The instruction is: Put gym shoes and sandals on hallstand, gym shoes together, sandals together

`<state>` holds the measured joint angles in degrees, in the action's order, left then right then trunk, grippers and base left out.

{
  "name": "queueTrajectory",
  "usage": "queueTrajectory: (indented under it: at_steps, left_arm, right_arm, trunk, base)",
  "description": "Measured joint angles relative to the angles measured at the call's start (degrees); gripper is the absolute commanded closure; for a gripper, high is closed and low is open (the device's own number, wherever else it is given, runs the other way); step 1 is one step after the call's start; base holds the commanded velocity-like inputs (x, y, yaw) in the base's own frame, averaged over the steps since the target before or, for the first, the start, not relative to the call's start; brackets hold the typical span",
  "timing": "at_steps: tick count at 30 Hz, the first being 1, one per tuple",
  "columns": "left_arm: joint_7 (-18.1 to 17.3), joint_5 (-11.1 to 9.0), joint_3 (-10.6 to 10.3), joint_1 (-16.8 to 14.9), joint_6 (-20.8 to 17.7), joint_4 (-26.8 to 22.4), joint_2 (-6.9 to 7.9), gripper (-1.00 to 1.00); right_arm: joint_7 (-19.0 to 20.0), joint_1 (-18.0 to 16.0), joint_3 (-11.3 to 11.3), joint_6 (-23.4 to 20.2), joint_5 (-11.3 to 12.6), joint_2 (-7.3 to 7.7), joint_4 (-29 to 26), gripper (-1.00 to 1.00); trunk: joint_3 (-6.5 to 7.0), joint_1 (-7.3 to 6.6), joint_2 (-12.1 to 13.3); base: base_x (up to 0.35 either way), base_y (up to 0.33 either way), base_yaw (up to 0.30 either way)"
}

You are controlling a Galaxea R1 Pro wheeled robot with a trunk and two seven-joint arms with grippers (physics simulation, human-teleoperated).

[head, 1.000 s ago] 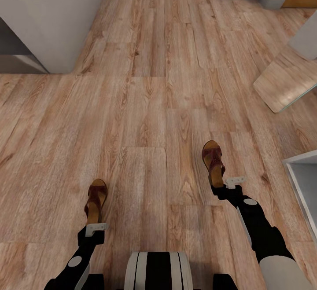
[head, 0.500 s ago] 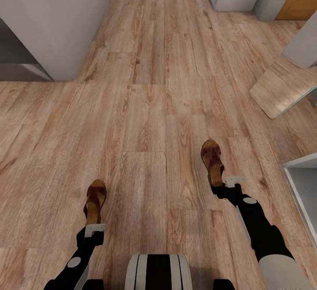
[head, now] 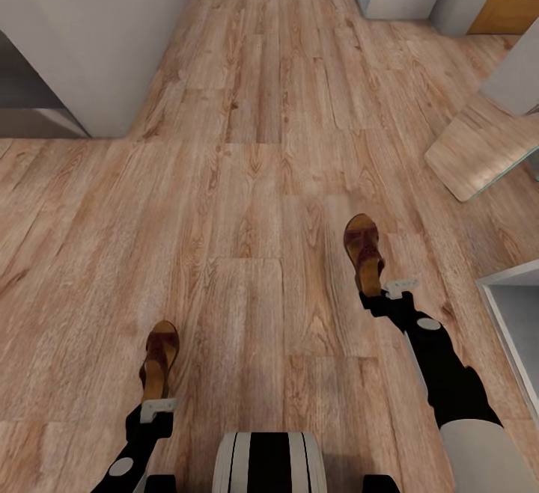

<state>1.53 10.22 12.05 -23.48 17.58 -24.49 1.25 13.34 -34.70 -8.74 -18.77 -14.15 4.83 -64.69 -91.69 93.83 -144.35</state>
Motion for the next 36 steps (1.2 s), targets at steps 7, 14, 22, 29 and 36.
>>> queueTrajectory:
  at_steps: [7, 14, 22, 29, 36]
  left_arm:
    - [0.0, 0.06, -0.01, 0.01, 0.78, 0.69, 0.1, 1.0]
    - [0.02, -0.14, 0.29, 0.08, 0.72, 1.32, 0.1, 1.0]
    - [0.05, -0.52, 0.93, 0.13, -0.23, 1.78, 0.12, 1.0]
    - [0.03, -0.1, -0.02, 0.12, -0.37, 2.07, 0.09, 1.0]
    - [0.07, -0.14, -0.04, 0.13, -0.26, 2.63, 0.1, 1.0]
  right_arm:
    - [-0.07, 0.0, -0.02, 0.0, -0.12, 0.36, -0.67, 1.0]
    - [-0.08, 0.13, -0.12, 0.08, -0.18, 1.29, -0.33, 1.0]
    - [-0.08, 0.18, -0.11, 0.09, -0.09, 1.78, -0.35, 1.0]
    - [-0.08, 0.25, -0.11, 0.17, -0.08, 1.74, -0.32, 1.0]
    - [-0.05, 4.17, -0.11, 0.76, -0.1, 1.56, 0.03, 1.0]
  trunk:
    - [0.0, 0.0, 0.0]
    - [0.38, 0.0, 0.0]
    - [1.08, 0.0, 0.0]
    - [3.24, -0.18, 0.09]
    - [5.41, -0.35, 0.19]
  base:
    - [0.0, 0.0, 0.0]
    - [0.0, 0.0, -0.051]
    - [0.0, 0.0, -0.079]
    - [0.0, 0.0, -0.076]
    - [0.0, 0.0, -0.017]
